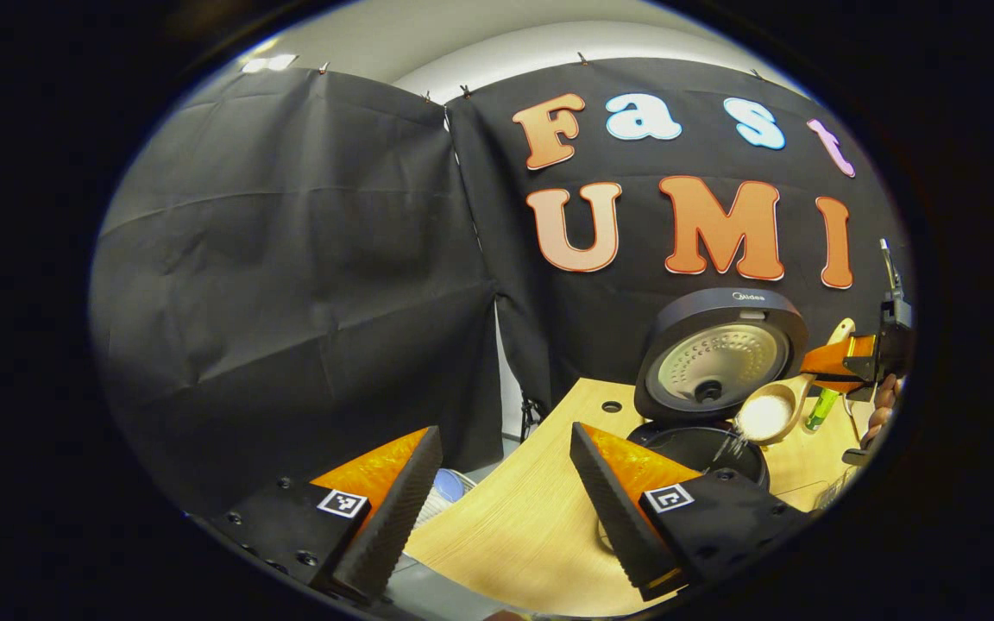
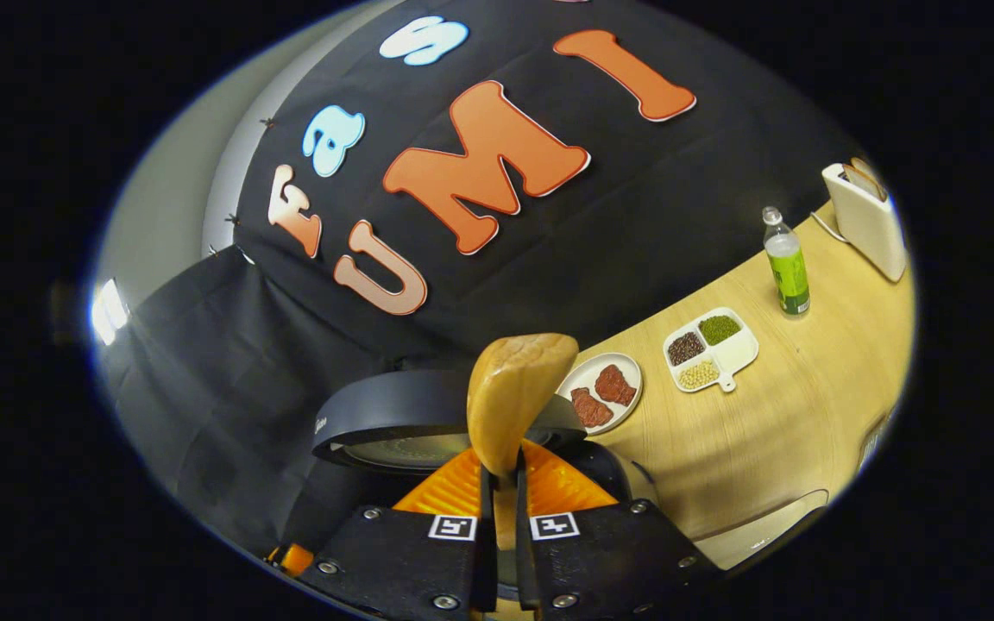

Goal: Close the left gripper, press the button to open the rice cooker; take a wooden spoon from the chopstick holder with the right hand, scoop a spoonful of rice and pour it into the rice cooker, then put the wooden spoon back into the chopstick holder.

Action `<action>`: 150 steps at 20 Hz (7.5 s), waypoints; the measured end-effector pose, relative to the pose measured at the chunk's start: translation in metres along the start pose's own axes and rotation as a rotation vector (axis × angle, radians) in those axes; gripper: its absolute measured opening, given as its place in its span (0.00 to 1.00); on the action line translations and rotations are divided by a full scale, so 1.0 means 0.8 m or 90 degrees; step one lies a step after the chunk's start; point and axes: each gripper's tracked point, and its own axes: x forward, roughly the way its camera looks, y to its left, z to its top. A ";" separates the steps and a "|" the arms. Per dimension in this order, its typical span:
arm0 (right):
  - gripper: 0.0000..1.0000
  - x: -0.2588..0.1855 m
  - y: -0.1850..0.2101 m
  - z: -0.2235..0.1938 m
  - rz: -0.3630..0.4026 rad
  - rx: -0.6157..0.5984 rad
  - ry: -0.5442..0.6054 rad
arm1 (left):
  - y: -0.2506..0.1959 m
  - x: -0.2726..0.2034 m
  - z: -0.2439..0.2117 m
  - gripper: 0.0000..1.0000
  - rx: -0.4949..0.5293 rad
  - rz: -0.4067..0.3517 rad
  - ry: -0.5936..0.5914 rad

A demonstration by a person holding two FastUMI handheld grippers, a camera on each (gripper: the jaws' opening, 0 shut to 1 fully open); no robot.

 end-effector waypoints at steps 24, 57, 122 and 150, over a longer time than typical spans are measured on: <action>0.08 0.021 0.043 -0.037 0.001 -0.412 -0.052 | 0.016 -0.024 0.008 1.00 0.009 0.025 -0.029; 0.08 -0.112 -0.111 0.066 -0.055 -0.251 -0.077 | -0.125 -0.035 0.027 0.94 0.045 -0.087 -0.029; 0.83 -0.431 -0.389 0.101 -0.494 -0.189 -0.112 | -0.366 0.129 0.121 0.97 0.059 -0.283 0.230; 0.83 -0.338 -0.300 0.127 -0.394 -0.309 -0.100 | -0.330 0.042 -0.152 0.98 0.149 -0.270 0.556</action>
